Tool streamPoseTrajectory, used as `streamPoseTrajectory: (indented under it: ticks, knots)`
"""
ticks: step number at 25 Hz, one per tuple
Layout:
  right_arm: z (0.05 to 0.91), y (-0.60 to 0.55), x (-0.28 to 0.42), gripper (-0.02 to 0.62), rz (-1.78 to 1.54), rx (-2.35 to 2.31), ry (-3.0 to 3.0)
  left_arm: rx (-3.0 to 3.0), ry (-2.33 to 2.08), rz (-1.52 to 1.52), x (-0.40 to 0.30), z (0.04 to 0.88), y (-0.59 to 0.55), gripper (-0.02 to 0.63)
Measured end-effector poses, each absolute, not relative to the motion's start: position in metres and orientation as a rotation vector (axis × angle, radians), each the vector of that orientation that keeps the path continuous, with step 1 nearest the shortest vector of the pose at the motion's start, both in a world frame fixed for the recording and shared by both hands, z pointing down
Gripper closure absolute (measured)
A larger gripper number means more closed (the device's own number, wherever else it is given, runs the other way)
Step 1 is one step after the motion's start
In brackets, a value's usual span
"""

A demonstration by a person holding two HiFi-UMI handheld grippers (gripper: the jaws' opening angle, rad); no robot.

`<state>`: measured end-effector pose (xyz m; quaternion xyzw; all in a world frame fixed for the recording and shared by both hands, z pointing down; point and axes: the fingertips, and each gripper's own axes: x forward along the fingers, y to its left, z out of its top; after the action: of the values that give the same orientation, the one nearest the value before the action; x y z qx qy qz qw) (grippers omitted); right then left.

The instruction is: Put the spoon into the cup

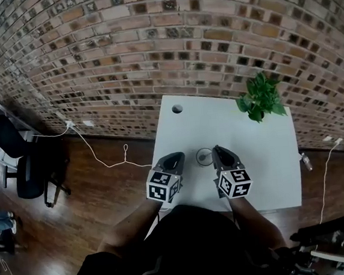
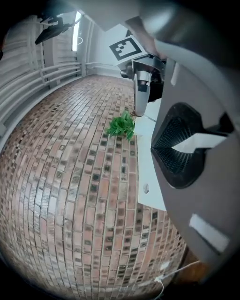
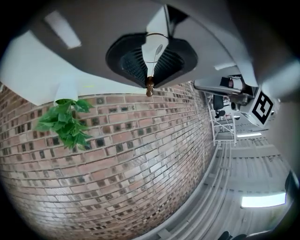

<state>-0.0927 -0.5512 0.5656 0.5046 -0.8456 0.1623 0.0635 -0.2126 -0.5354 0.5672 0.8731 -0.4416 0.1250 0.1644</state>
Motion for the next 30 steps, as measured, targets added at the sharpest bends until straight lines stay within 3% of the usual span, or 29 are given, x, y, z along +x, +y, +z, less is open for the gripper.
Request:
streamPoseTrajectory:
  ticks: [26,30]
  knots:
    - [0.633,-0.558,-0.096,0.542,0.465,1.438,-2.408,2.429,-1.231,0.457,-0.205,0.597,-0.533,0.614]
    - [0.634,-0.558,-0.094,0.439,0.479,1.435,-2.392,2.420,-1.239,0.441,-0.208,0.596,-0.531,0.614]
